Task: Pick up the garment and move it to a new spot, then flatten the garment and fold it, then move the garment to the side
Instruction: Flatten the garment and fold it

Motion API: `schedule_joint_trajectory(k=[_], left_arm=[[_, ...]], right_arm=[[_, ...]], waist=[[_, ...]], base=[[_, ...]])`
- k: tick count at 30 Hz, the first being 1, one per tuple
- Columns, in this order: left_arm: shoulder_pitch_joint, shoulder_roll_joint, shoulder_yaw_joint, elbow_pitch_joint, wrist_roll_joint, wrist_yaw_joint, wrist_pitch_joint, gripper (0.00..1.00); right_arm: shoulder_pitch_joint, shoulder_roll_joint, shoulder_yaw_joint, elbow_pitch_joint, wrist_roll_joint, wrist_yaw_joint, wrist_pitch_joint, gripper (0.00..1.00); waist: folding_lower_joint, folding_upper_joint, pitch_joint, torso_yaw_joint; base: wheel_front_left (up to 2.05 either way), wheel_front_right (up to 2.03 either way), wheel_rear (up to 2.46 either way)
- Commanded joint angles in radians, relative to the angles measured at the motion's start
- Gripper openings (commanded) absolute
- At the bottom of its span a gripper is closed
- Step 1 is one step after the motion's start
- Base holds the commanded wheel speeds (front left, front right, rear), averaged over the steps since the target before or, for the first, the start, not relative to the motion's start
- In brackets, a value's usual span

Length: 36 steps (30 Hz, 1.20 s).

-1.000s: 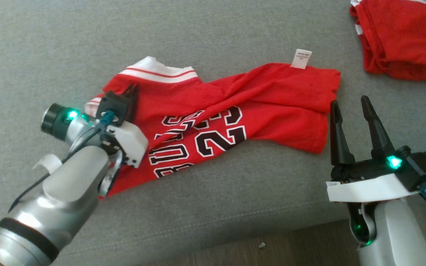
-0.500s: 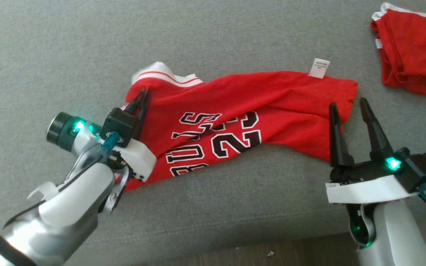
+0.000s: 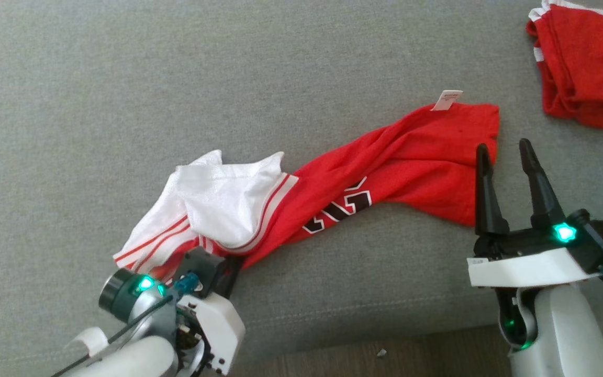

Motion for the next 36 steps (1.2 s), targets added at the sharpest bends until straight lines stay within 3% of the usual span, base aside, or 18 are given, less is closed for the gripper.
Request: schedule_joint_trajectory(k=[1, 2, 9, 15, 19, 22, 25, 30, 36], left_arm=[[-0.031, 0.029, 0.043, -0.024, 0.004, 0.012, -0.009, 0.87], [-0.034, 0.023, 0.048, -0.028, 0.004, 0.018, -0.014, 1.0], [-0.028, 0.044, 0.06, -0.087, -0.015, 0.042, 0.02, 1.0], [-0.029, 0.147, 0.136, -0.259, -0.05, 0.12, 0.077, 1.0], [-0.062, 0.215, 0.222, -0.343, -0.086, 0.139, 0.08, 1.0], [-0.106, 0.244, 0.259, -0.327, -0.109, 0.11, 0.095, 1.0], [-0.15, 0.238, 0.261, -0.239, -0.125, 0.066, 0.123, 1.0], [-0.208, 0.185, 0.222, -0.059, -0.117, -0.004, 0.149, 1.0], [-0.235, 0.143, 0.183, 0.053, -0.102, -0.044, 0.164, 1.0]], right_arm=[[-0.006, 0.002, 0.031, -0.03, 0.005, 0.005, -0.005, 1.0], [-0.01, 0.002, 0.033, -0.03, 0.006, 0.005, -0.005, 1.0], [-0.015, 0.002, 0.029, -0.028, 0.005, 0.005, -0.005, 1.0], [-0.001, 0.002, 0.021, -0.026, 0.01, 0.005, -0.005, 1.0], [-0.002, 0.002, 0.026, -0.023, 0.014, 0.005, -0.005, 1.0], [-0.008, 0.002, 0.032, -0.021, 0.016, 0.005, -0.005, 1.0], [-0.019, 0.002, 0.041, -0.017, 0.017, 0.005, -0.005, 1.0], [-0.026, 0.002, 0.054, -0.017, 0.023, 0.005, -0.005, 1.0], [-0.024, 0.002, 0.053, -0.016, 0.028, 0.005, -0.005, 1.0]], waist=[[0.0, 0.0, 0.003, 0.001], [0.0, 0.0, 0.004, 0.002], [0.0, 0.0, 0.0, 0.001], [0.0, 0.0, -0.008, -0.001], [0.0, 0.0, -0.008, -0.003], [0.0, 0.0, -0.004, -0.005], [0.0, 0.0, 0.002, -0.014], [0.0, 0.0, 0.012, -0.033], [0.0, 0.0, 0.02, -0.046]], base=[[0.0, 0.0, 0.0], [0.0, 0.0, 0.0], [0.0, 0.0, 0.0], [0.0, 0.0, 0.0], [0.0, 0.0, 0.0], [0.0, 0.0, 0.0], [0.0, 0.0, 0.0], [0.0, 0.0, 0.0], [0.0, 0.0, 0.0]])
